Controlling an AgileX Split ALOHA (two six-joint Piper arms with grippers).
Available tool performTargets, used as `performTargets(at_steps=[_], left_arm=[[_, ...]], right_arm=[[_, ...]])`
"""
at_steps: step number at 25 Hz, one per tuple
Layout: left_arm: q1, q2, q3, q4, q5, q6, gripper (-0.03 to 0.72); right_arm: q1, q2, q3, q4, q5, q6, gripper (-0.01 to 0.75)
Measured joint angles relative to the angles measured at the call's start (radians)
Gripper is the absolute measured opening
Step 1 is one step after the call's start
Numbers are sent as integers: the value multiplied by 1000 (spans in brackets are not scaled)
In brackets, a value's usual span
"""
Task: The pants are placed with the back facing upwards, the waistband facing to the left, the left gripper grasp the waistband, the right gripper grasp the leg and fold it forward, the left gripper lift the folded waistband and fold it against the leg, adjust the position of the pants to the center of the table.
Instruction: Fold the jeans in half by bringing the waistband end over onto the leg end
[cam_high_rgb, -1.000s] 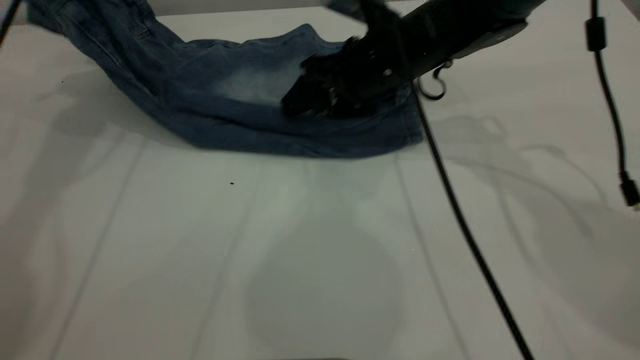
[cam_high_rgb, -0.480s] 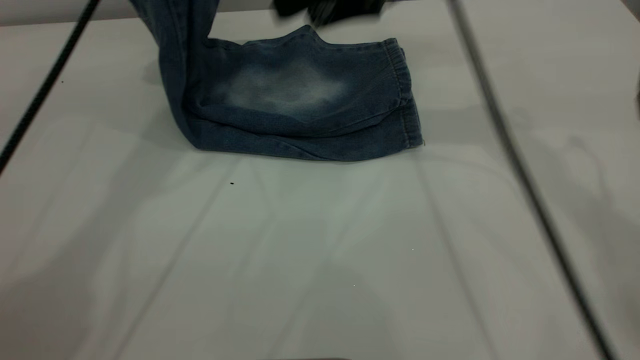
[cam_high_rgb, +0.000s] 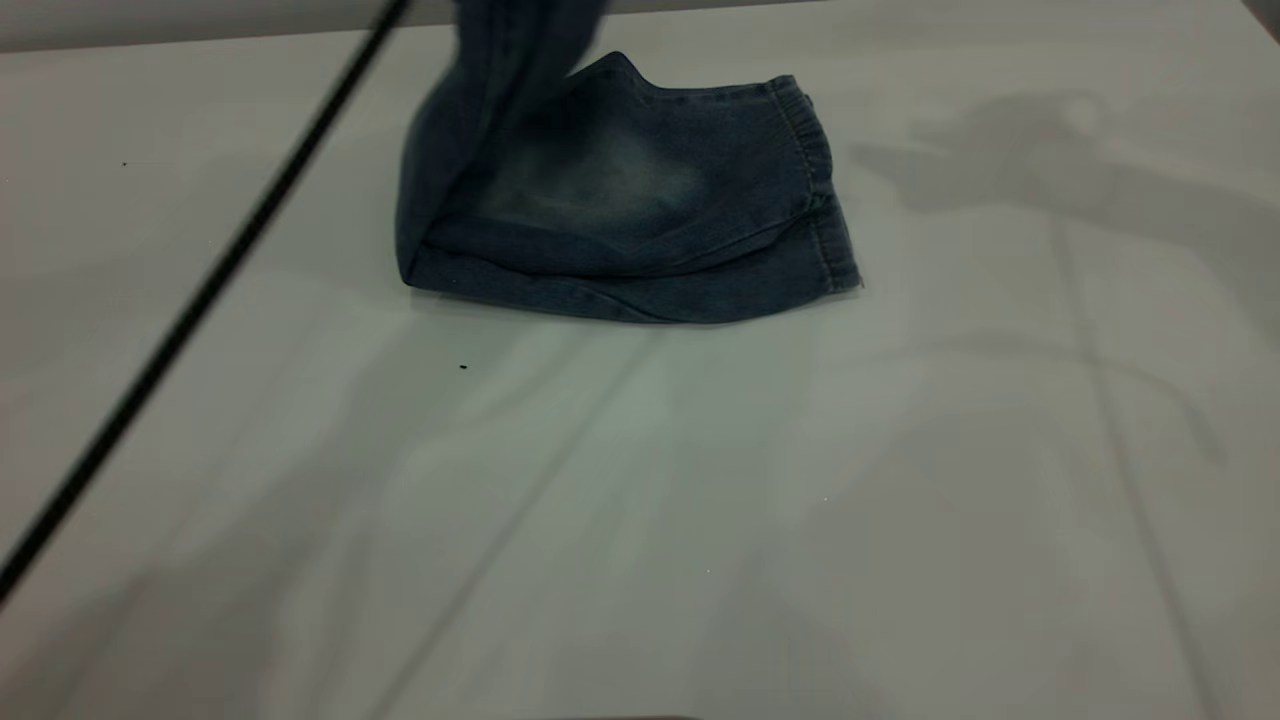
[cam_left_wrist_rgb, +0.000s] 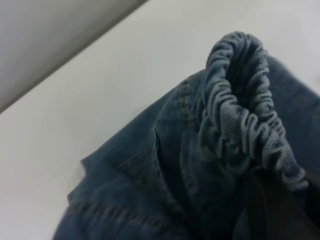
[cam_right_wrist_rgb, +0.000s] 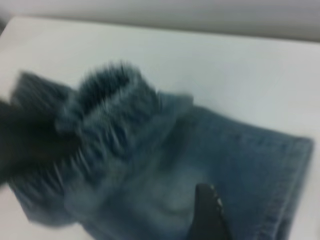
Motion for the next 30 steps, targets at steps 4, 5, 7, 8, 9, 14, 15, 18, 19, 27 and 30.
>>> performTargets(at_steps=[4, 5, 7, 8, 9, 14, 15, 18, 19, 27, 30], left_arm=[[-44, 61, -2, -2, -23, 1, 65], [-50, 82, -2, -2, -36, 1, 65], [-66, 124, -2, -2, -63, 1, 65], [-74, 141, -2, -2, -79, 1, 65], [-81, 161, -2, -2, -96, 1, 65], [-117, 217, -2, -1, -140, 1, 71], [-119, 217, -2, -1, -144, 3, 80], [-119, 217, -3, 0, -159, 16, 141], [-119, 216, -3, 0, -162, 20, 180], [-119, 96, -4, 11, -68, 26, 489], [-119, 34, -5, 52, 82, 26, 510]], right_arm=[[-26, -19, 1, 0, 8, 11, 421], [-28, -21, 1, 0, 13, 14, 421], [-29, -22, 1, -1, 19, 20, 421], [-29, -23, 1, -1, 23, 20, 421], [-29, -24, 1, -1, 24, 21, 421], [-29, -46, 1, -16, 24, 22, 421], [-29, -53, 1, -19, 24, 22, 421], [-29, -66, 1, -19, 25, 22, 421], [-29, -68, 1, -21, 26, 22, 421], [-29, -72, 1, -25, 30, 23, 421], [-29, -72, 1, -26, 30, 23, 421]])
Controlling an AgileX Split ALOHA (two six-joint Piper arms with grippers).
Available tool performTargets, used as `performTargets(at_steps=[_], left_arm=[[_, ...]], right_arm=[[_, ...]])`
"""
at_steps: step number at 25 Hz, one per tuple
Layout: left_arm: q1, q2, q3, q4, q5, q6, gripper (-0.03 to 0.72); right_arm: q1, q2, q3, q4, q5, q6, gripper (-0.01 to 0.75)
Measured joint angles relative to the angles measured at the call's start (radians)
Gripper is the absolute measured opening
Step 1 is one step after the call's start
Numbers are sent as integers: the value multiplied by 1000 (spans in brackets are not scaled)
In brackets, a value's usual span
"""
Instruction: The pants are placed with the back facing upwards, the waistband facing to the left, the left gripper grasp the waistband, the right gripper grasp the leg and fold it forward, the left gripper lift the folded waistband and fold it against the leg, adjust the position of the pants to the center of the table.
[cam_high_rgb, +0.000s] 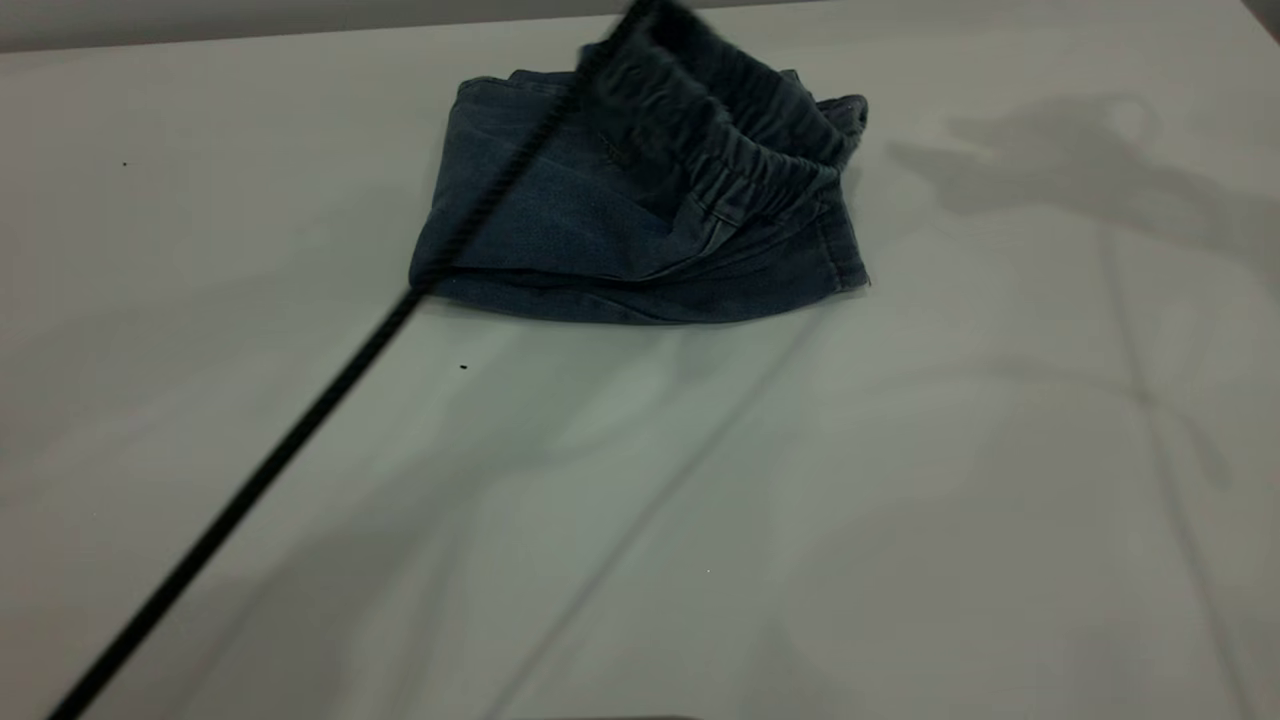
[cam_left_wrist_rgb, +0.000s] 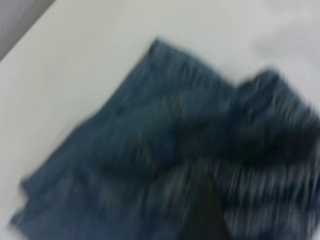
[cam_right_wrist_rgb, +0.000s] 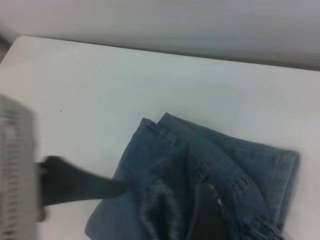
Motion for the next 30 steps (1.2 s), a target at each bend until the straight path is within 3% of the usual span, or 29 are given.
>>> performTargets(at_steps=[4, 7, 9, 15, 22, 26, 30], left_arm=[[0, -5, -1, 51, 198, 1, 511], [0, 31, -1, 108, 235, 1, 511], [1, 74, -1, 145, 193, 1, 511], [2, 239, -1, 149, -97, -56, 511], [2, 353, -1, 144, -348, -77, 511], [-4, 351, -1, 140, -342, -79, 511], [-7, 297, -1, 136, -185, -78, 511]], right_arm=[[0, 0, 0, 0, 2, 0, 421], [0, 0, 0, 0, 5, 0, 421], [0, 0, 0, 0, 10, 0, 421], [0, 0, 0, 0, 23, 0, 421], [0, 0, 0, 0, 29, 0, 421], [0, 0, 0, 0, 30, 0, 421], [0, 0, 0, 0, 30, 0, 421]])
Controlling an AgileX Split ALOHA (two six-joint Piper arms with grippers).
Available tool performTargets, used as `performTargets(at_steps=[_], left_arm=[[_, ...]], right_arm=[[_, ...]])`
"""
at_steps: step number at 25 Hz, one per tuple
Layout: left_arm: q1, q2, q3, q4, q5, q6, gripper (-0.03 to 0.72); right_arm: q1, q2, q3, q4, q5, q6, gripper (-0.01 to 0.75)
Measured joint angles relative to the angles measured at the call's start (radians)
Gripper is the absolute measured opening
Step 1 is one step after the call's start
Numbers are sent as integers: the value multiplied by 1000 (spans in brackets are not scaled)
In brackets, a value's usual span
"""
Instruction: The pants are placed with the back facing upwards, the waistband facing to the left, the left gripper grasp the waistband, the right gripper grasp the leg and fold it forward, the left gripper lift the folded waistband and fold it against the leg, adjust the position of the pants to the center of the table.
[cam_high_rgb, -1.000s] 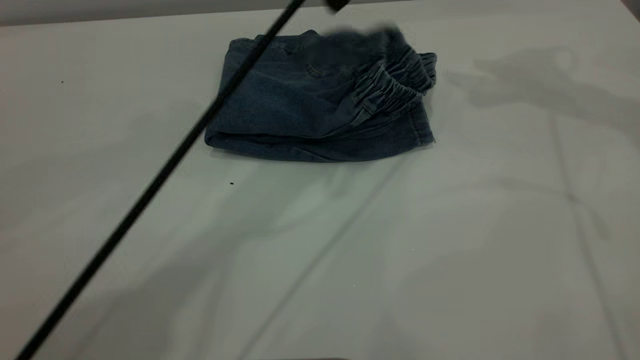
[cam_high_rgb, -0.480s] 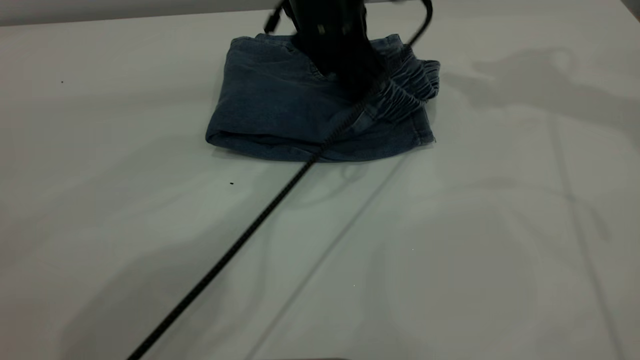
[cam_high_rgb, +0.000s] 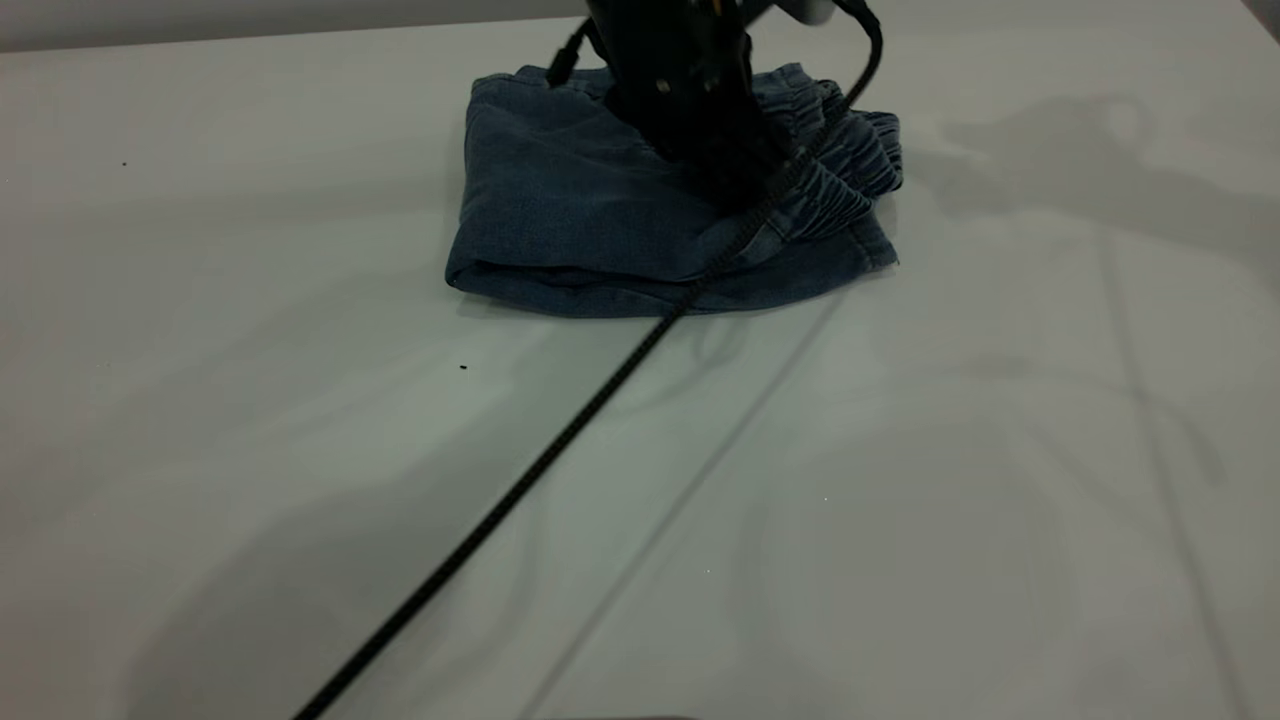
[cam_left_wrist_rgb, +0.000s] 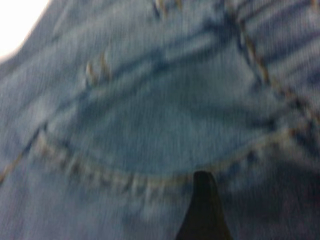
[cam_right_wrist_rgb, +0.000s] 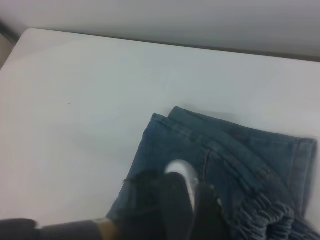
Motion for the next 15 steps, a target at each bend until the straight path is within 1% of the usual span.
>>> performTargets(at_steps=[3, 5, 7, 9, 13, 15], left_arm=[[0, -63, 0, -2, 123, -7, 511], [0, -95, 0, -3, 165, -41, 511], [3, -107, 0, 1, 174, -111, 511], [16, -99, 0, 2, 173, -241, 511], [68, -50, 0, 23, 154, -500, 511], [94, -19, 0, 30, 150, -561, 511]], right_arm=[[0, 0, 0, 0, 0, -20, 421], [0, 0, 0, 0, 0, -35, 421], [0, 0, 0, 0, 1, -41, 421], [0, 0, 0, 0, 7, -42, 421], [0, 0, 0, 0, 23, -42, 421], [0, 0, 0, 0, 30, -42, 421]])
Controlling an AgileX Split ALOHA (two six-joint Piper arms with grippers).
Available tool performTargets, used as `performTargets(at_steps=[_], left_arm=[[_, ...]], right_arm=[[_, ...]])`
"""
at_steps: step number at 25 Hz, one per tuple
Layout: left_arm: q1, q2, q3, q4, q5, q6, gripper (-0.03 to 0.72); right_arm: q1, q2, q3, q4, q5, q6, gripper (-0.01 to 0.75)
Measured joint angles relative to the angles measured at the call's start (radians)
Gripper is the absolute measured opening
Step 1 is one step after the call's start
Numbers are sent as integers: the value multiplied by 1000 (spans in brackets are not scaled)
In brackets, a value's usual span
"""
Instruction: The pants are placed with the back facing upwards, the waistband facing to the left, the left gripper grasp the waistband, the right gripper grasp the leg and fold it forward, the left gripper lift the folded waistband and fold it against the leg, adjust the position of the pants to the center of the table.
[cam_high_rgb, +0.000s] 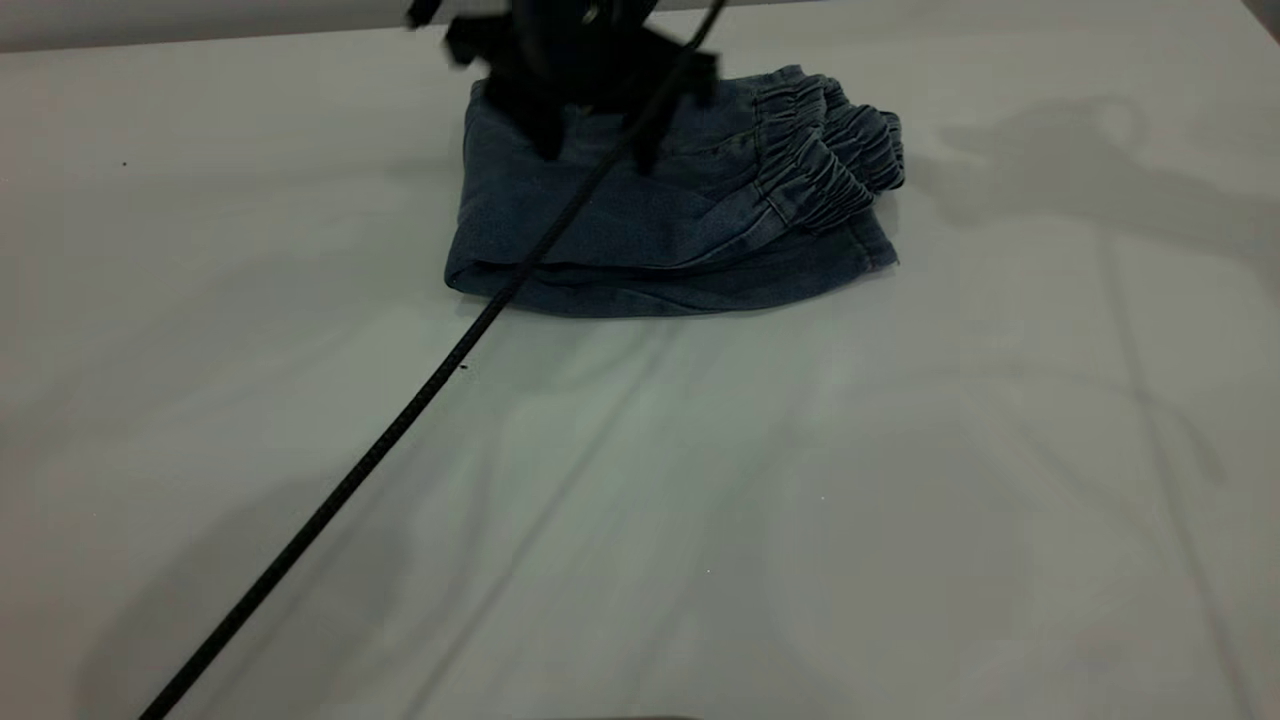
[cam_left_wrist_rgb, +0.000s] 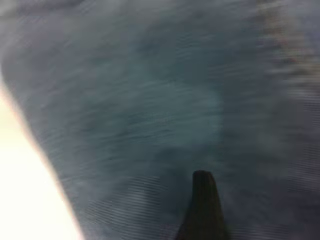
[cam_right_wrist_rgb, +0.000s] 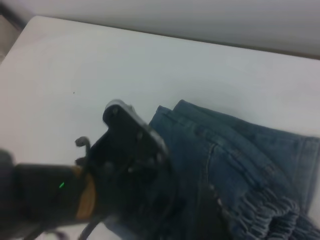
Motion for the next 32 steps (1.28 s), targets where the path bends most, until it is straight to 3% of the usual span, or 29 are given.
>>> performTargets(at_steps=[6, 15, 22, 25, 29, 32], left_arm=[[7, 42, -2, 1, 13, 15, 511], [3, 26, -9, 1, 276, 218, 511], [3, 7, -16, 1, 307, 320, 511], [3, 7, -67, 0, 359, 369, 511], [3, 7, -211, 0, 520, 478, 511], [3, 4, -339, -4, 527, 524, 511]], right_arm=[[0, 0, 0, 0, 29, 0, 421], [0, -3, 0, 12, 37, 3, 421], [0, -3, 0, 22, 40, 1, 421], [0, -10, 0, 22, 41, -39, 421], [0, -73, 4, 22, 41, -103, 421], [0, -156, 7, 13, 42, -115, 421]])
